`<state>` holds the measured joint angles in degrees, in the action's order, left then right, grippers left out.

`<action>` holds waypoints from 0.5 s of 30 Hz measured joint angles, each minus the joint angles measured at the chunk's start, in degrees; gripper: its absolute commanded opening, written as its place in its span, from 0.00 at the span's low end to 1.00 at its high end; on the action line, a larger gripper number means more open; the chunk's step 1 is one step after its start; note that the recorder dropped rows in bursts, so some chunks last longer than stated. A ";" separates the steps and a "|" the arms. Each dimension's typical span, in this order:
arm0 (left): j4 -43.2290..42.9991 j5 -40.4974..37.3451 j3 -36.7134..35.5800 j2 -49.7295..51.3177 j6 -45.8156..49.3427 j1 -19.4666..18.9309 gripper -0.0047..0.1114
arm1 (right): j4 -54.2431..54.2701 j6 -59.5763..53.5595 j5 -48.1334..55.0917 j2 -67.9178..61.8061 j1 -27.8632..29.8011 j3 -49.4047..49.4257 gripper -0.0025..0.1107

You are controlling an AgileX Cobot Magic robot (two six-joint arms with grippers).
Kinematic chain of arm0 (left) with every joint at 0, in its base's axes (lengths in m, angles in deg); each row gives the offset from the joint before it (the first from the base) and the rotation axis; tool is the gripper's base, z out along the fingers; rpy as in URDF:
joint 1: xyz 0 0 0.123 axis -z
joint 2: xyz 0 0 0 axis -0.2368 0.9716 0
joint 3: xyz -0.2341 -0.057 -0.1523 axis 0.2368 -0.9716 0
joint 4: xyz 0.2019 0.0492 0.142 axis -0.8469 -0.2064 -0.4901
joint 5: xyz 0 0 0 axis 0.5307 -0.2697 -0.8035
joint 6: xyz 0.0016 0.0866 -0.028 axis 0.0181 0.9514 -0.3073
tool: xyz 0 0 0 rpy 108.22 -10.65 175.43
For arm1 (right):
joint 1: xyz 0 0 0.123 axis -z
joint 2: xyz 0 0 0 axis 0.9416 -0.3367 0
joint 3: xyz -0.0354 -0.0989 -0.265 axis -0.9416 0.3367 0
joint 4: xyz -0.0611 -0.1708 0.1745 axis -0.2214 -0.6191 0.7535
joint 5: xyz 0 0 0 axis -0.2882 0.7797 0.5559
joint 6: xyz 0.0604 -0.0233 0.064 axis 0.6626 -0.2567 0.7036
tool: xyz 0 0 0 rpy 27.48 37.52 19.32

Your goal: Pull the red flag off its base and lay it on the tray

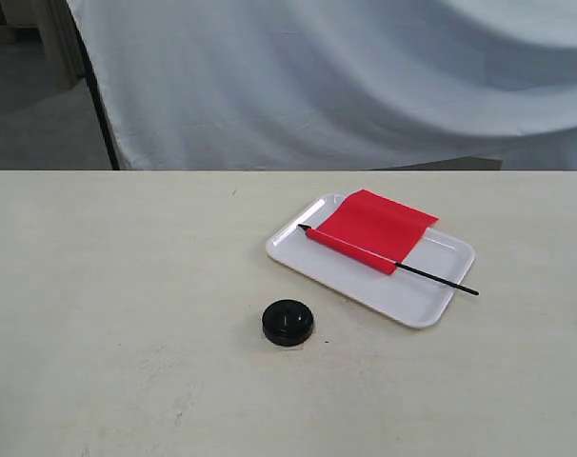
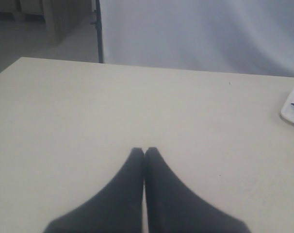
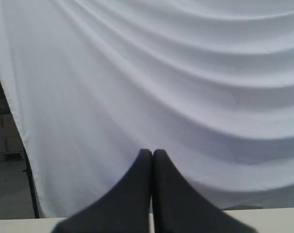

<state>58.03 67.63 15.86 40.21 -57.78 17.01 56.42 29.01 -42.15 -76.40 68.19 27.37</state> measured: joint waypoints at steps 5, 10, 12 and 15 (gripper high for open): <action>0.00 0.00 0.00 0.00 0.00 0.00 0.04 | 0.00 0.07 0.22 0.00 -1.14 -0.48 0.03; 0.00 0.00 0.00 0.00 0.00 0.00 0.04 | 0.00 -0.52 -1.21 0.00 -1.14 2.08 0.03; 0.00 0.00 0.00 0.00 0.00 0.00 0.04 | 0.00 -1.33 -3.26 0.00 -1.14 4.57 0.03; 0.00 0.00 0.00 0.00 0.00 0.00 0.04 | 0.00 -2.07 -7.37 0.00 -1.14 9.68 0.03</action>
<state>58.03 67.63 15.86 40.21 -57.78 17.01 56.42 26.95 -49.52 -76.40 67.05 37.05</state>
